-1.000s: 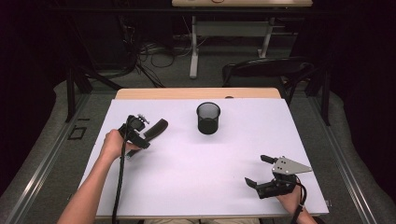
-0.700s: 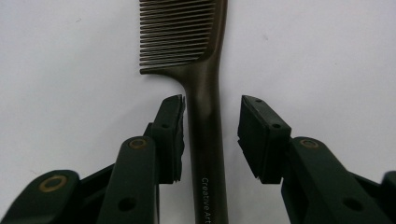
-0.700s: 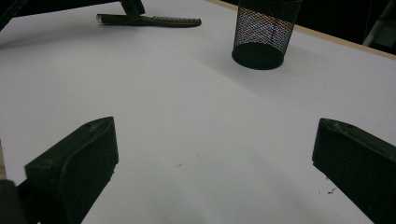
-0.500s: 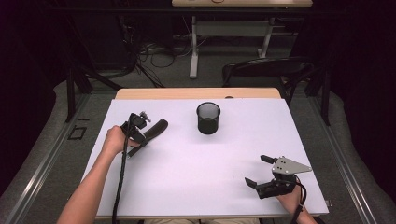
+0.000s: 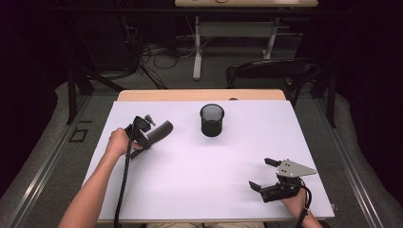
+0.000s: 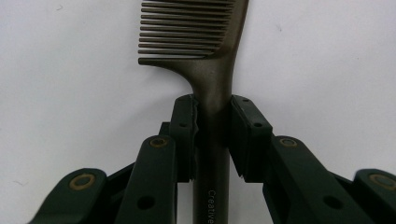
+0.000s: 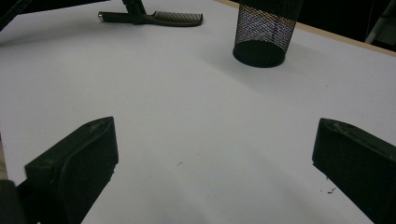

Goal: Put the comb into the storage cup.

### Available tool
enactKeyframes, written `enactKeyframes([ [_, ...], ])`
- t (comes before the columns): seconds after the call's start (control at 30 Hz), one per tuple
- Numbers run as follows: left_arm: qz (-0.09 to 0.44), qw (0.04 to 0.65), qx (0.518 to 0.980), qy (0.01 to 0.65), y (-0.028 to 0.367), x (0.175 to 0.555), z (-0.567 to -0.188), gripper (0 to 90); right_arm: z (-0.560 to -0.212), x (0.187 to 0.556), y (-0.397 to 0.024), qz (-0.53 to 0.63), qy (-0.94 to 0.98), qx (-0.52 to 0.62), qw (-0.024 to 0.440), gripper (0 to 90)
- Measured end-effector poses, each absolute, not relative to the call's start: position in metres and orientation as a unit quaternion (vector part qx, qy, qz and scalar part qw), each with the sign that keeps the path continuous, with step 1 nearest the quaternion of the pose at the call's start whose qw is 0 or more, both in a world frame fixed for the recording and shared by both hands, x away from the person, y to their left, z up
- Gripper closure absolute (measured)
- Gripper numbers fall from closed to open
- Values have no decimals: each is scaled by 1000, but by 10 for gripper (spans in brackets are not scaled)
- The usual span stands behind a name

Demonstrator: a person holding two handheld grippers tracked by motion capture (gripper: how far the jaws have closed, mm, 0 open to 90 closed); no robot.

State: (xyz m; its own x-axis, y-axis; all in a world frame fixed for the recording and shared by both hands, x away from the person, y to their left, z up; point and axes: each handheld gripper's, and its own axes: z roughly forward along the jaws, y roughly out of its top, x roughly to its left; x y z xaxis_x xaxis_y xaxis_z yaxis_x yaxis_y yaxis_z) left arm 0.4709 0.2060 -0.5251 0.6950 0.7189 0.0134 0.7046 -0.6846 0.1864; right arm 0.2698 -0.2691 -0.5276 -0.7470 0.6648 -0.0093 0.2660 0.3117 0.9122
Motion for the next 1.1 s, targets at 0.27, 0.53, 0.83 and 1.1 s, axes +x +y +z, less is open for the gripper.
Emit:
enactKeyframes([
  [0.27,58,113,911,393,207,465,-517,726,-528,270,-269,509,783,296,198,0],
  [0.53,80,173,896,402,215,453,-501,726,-528,270,-269,509,784,296,198,0],
  [0.83,108,236,877,404,220,437,-490,726,-527,270,-269,507,785,297,198,0],
  [1.1,128,293,855,410,225,424,-486,726,-527,270,-269,506,785,297,199,0],
])
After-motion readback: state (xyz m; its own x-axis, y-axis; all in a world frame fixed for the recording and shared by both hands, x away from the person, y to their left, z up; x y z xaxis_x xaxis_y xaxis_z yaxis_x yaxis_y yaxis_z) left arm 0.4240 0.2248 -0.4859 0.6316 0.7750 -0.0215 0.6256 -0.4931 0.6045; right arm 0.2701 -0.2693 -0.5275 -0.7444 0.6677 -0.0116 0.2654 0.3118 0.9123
